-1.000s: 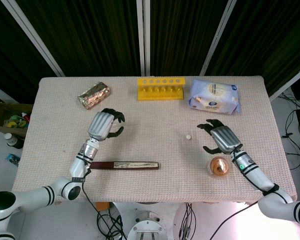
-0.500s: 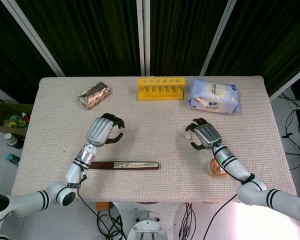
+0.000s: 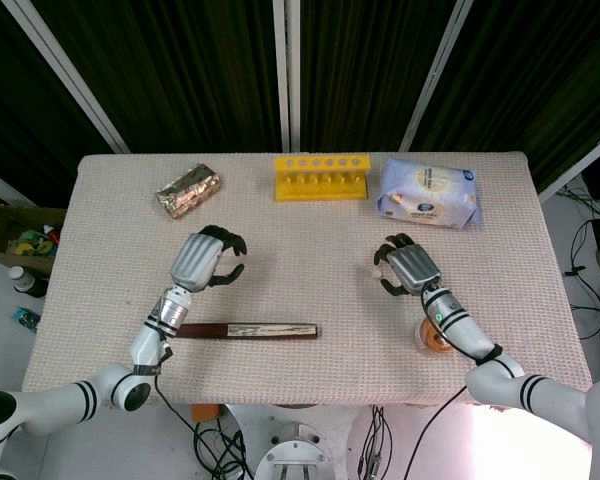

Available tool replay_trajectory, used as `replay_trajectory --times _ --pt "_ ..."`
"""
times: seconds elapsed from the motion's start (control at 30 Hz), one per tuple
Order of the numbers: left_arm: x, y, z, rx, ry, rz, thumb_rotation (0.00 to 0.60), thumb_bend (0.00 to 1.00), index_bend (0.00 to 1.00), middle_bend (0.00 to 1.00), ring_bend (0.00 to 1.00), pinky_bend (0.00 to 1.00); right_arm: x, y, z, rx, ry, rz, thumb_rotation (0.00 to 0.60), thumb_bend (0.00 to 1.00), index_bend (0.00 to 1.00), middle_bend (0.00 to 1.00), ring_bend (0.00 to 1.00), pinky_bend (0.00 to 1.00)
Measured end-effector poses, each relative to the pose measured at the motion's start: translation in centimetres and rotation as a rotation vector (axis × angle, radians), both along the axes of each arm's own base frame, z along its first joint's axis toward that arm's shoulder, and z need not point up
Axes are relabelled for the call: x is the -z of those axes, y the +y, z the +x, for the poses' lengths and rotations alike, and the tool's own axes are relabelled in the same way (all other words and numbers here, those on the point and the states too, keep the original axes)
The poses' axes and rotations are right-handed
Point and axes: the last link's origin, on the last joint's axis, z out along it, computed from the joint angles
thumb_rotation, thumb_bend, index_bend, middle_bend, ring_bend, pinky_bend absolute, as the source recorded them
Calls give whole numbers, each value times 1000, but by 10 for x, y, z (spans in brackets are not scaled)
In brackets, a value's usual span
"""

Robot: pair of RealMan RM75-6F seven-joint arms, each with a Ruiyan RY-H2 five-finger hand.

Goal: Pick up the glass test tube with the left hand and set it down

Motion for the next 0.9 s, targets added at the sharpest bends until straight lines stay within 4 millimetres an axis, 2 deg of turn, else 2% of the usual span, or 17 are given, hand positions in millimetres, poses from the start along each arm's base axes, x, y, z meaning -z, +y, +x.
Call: replay_trajectory --times 0.23,0.53,0.63,0.9 --pt "-1 1 -1 -10 -9 0 600 382 595 528 380 305 8 -2 3 -14 -9 0 600 353 451 345 130 169" --pt "-1 1 -2 -11 -12 0 600 382 595 526 380 304 9 -3 1 -15 -1 -3 600 353 479 354 135 173" --pt "-1 1 -2 -11 -13 1 600 381 595 525 380 304 9 -2 1 -14 1 -1 600 355 517 362 135 173" --pt "-3 2 -2 -14 -20 6 600 380 595 525 380 304 7 -4 1 -18 -6 -16 600 462 613 404 158 190"
